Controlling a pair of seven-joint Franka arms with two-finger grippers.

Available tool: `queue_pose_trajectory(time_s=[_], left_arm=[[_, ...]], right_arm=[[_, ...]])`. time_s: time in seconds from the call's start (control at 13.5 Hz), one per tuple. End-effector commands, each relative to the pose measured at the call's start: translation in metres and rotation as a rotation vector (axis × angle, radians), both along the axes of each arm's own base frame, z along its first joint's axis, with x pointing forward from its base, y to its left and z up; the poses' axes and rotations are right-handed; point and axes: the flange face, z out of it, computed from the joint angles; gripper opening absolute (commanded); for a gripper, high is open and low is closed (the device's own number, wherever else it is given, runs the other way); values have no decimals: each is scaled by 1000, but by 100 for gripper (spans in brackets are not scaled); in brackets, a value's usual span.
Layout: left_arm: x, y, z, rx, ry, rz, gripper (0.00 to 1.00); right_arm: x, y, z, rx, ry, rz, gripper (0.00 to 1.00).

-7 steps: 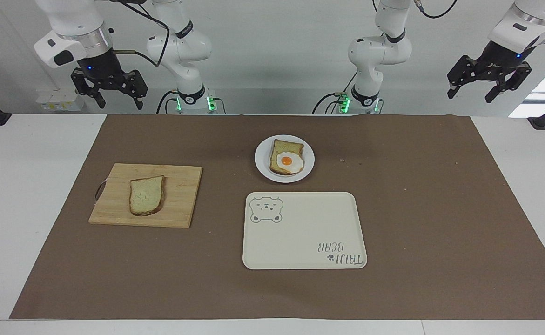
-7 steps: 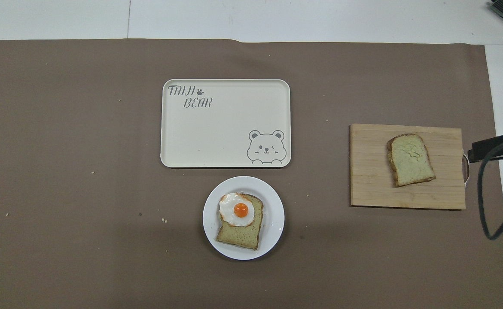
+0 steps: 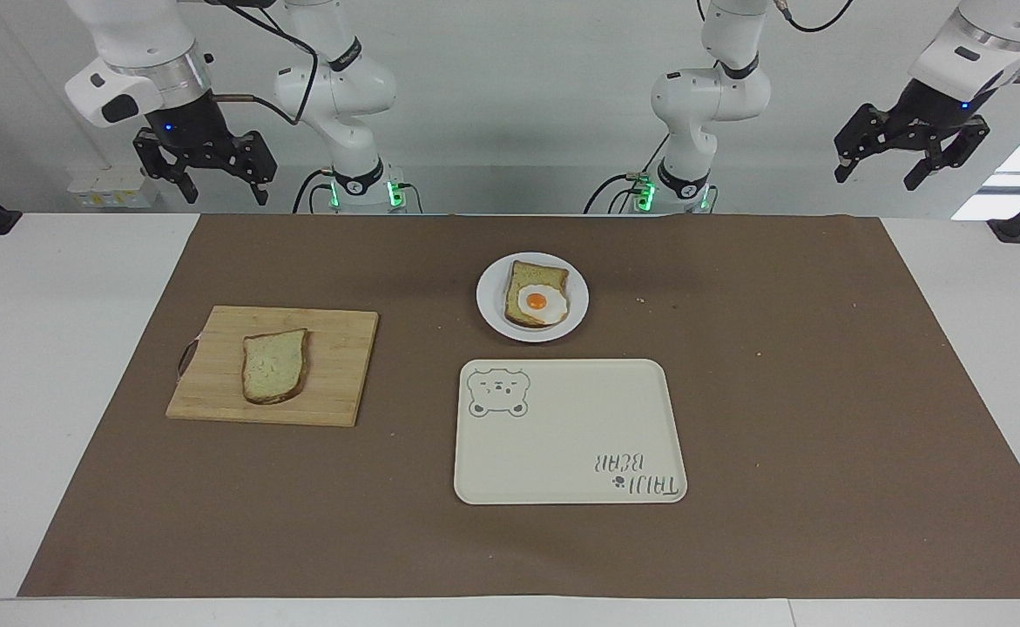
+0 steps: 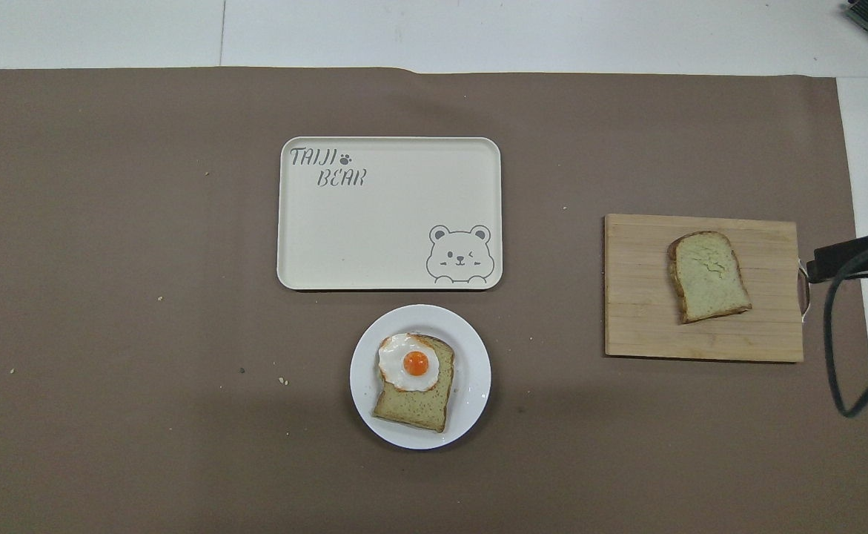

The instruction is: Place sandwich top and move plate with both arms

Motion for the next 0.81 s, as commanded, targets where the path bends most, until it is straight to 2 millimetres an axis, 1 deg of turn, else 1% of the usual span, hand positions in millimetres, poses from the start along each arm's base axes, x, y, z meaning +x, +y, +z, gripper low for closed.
queue_pose_trajectory(time_s=[0.0, 0.74], left_arm=[[-8, 4, 0, 11, 2, 4, 100], [-9, 2, 0, 3, 9, 10, 100]], right_arm=[[-6, -3, -1, 30, -15, -1, 100], [-7, -3, -1, 30, -9, 0, 100]])
